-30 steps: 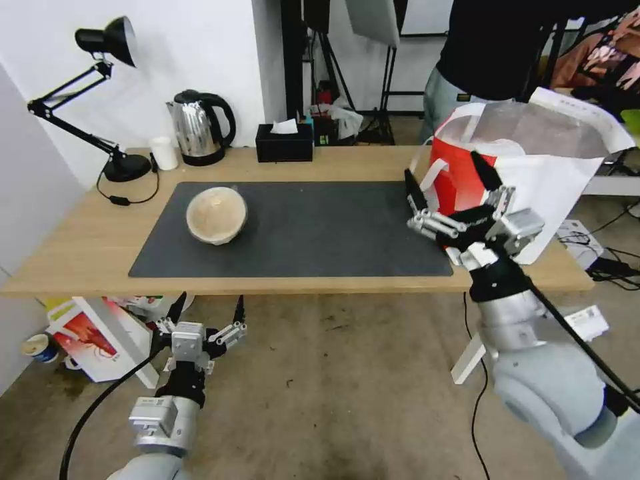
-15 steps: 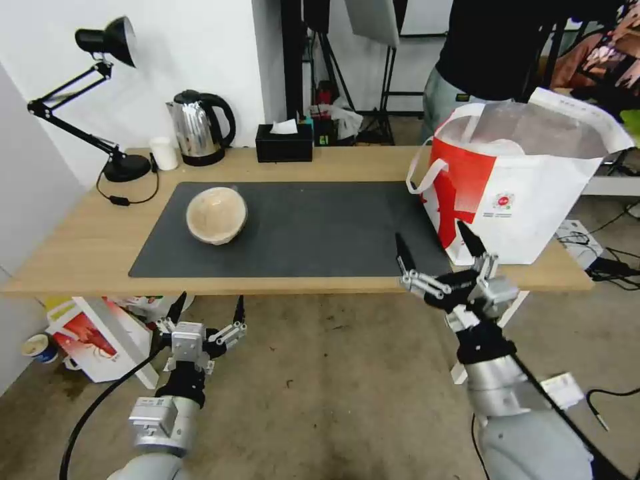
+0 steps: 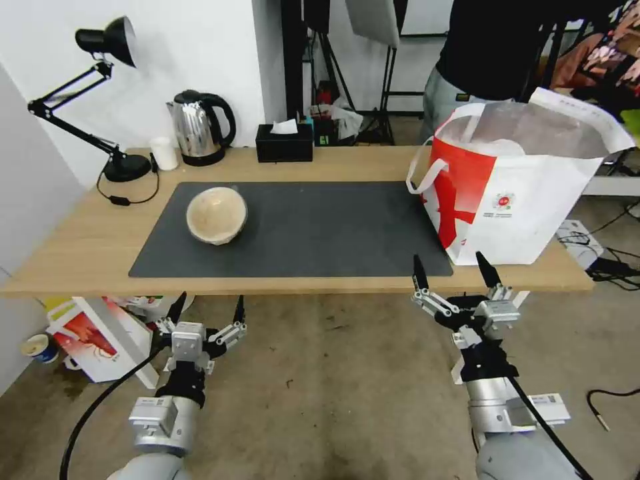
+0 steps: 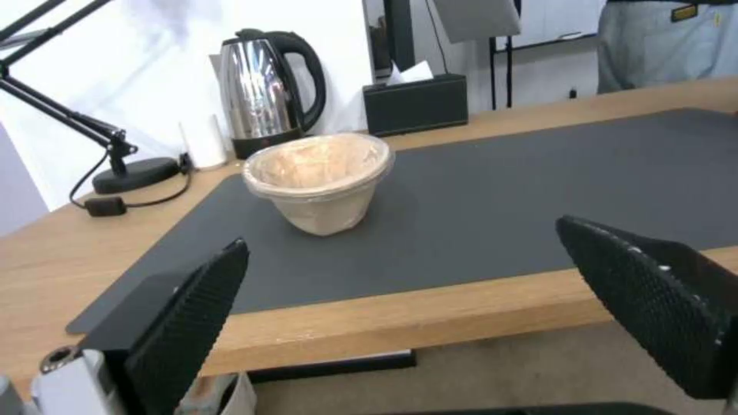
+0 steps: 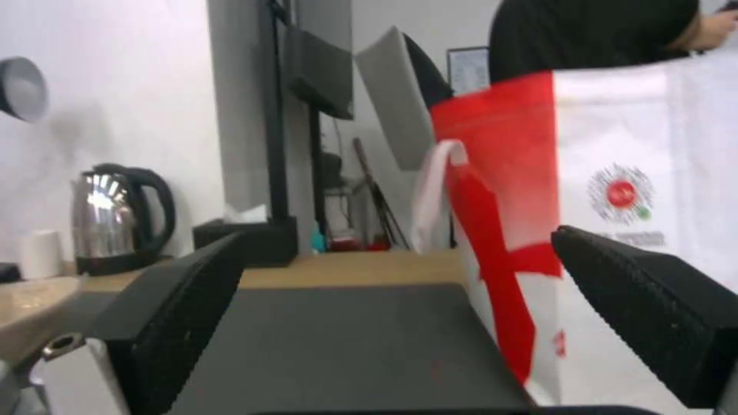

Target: Pick up the trash from the table and place it into the takeout bag.

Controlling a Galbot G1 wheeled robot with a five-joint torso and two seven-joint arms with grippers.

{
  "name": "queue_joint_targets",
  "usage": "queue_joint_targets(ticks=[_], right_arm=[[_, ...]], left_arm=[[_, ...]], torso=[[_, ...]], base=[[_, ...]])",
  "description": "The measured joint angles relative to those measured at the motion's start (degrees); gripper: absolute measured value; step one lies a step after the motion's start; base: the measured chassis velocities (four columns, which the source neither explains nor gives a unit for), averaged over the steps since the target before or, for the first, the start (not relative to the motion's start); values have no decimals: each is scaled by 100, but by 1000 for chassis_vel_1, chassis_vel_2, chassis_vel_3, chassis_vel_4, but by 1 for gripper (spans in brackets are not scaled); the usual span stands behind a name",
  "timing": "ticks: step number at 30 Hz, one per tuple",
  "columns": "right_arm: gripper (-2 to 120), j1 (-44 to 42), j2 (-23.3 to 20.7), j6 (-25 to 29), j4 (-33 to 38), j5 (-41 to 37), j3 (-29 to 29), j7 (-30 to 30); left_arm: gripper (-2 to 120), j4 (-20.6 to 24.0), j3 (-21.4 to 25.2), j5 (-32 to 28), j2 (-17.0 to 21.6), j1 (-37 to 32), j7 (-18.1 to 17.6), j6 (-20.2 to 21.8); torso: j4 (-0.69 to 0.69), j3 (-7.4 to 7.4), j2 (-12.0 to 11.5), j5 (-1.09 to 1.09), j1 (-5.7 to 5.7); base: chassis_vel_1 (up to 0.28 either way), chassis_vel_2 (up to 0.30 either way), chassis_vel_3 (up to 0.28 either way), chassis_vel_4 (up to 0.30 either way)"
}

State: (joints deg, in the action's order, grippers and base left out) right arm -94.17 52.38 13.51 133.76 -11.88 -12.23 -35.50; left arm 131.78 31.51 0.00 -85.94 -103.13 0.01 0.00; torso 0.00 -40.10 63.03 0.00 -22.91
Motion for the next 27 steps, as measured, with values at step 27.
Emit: queue_joint_targets(ticks=[27], right_arm=[[100, -206, -92, -456, -179, -291, 219, -712]], left_arm=[[100, 0, 0, 0, 0, 0, 0, 0]], torso=[[0, 0, 0, 0, -1]], base=[[0, 0, 0, 0]])
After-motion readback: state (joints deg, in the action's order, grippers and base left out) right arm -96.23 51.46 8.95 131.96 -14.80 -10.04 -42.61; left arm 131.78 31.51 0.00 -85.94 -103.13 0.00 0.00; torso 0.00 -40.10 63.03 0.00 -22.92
